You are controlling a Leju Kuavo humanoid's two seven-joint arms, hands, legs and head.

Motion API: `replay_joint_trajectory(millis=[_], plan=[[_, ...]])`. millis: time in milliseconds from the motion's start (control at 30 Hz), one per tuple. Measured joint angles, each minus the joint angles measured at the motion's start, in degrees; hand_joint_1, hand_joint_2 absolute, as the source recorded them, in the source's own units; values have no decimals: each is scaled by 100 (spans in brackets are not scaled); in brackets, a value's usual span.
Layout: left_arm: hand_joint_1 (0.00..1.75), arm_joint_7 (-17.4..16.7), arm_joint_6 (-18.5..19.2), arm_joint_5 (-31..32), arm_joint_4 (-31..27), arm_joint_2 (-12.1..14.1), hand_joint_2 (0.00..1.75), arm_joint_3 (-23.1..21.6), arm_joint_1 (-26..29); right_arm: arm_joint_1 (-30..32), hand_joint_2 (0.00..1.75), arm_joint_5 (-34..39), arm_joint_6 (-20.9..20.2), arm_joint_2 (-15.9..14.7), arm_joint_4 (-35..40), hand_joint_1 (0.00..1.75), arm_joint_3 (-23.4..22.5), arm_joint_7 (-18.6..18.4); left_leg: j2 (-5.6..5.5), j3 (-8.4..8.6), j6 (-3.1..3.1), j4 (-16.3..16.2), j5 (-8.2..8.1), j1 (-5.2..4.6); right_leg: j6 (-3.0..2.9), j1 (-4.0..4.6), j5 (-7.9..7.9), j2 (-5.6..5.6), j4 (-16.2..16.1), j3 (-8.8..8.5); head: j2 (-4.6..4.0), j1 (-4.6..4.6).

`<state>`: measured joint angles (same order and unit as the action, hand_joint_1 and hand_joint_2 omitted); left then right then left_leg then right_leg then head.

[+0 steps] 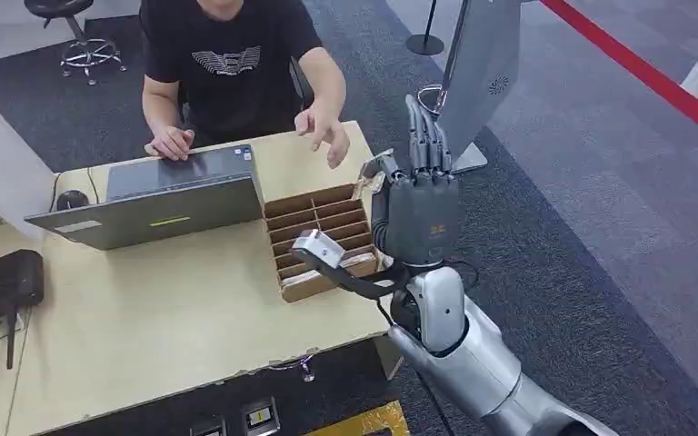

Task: Pass the card to the sensor for recognition and then transmit it.

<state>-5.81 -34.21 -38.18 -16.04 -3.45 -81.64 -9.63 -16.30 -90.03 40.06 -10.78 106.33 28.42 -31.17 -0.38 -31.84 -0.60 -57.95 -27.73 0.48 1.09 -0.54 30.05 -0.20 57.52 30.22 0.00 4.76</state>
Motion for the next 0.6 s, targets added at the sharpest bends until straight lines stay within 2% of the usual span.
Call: replay_joint_trajectory(millis=[200,333,433,600], plan=[[0,-90,124,233,0,-31,0,0,-98,-312,175,299,-18,177,-190,175,155,234,-1,-4,1,0,0,0,0,1,0,0,4,2,0,0],[0,-192,234,782,0,-61,0,54,-155,-685,175,498,-33,343,-673,175,223,437,-3,-3,2,0,2,0,0,0,0,-1,5,2,0,2],[0,-247,236,876,0,-83,0,129,-175,-784,175,614,-33,525,-1023,175,234,763,-9,-4,4,0,5,0,-1,0,0,-7,6,2,0,0],[0,-273,238,913,0,-96,0,177,-175,-821,175,636,-33,760,-1370,175,234,966,-9,-5,5,0,4,1,-2,0,1,-6,6,5,0,2]])
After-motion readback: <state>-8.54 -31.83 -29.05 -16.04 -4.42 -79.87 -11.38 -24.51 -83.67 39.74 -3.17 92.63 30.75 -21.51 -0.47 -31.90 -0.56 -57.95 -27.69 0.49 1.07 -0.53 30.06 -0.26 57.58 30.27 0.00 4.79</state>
